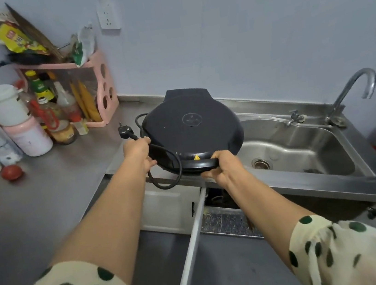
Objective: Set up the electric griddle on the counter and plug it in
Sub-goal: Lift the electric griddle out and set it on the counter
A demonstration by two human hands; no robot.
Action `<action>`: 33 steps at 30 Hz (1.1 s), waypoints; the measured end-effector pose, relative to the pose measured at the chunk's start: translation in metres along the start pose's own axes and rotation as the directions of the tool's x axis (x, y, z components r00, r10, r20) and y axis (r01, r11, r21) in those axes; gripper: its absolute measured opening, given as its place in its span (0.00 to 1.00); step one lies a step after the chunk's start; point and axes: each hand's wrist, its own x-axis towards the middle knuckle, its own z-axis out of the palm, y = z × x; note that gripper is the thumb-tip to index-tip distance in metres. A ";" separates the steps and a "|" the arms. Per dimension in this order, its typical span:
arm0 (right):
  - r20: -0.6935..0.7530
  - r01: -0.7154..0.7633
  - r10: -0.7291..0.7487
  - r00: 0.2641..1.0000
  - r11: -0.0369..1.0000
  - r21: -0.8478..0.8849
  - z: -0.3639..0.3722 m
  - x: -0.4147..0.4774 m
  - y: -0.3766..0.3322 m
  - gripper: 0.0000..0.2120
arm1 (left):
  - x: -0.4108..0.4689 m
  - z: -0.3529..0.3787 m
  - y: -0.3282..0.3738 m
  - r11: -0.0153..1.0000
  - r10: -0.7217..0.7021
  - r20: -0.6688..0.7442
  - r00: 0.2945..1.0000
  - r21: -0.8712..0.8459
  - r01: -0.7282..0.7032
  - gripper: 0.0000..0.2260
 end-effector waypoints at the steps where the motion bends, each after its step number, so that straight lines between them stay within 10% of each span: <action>1: 0.000 -0.006 0.006 1.000 1.000 0.008 0.008 0.007 0.002 0.22 | 0.012 0.000 0.002 1.000 -0.002 0.001 1.000 0.006 0.002 0.15; 33: -0.123 -0.078 0.099 0.987 0.984 0.163 0.165 0.151 0.083 0.11 | 0.273 -0.029 0.004 0.984 -0.158 0.157 0.975 0.106 0.142 0.07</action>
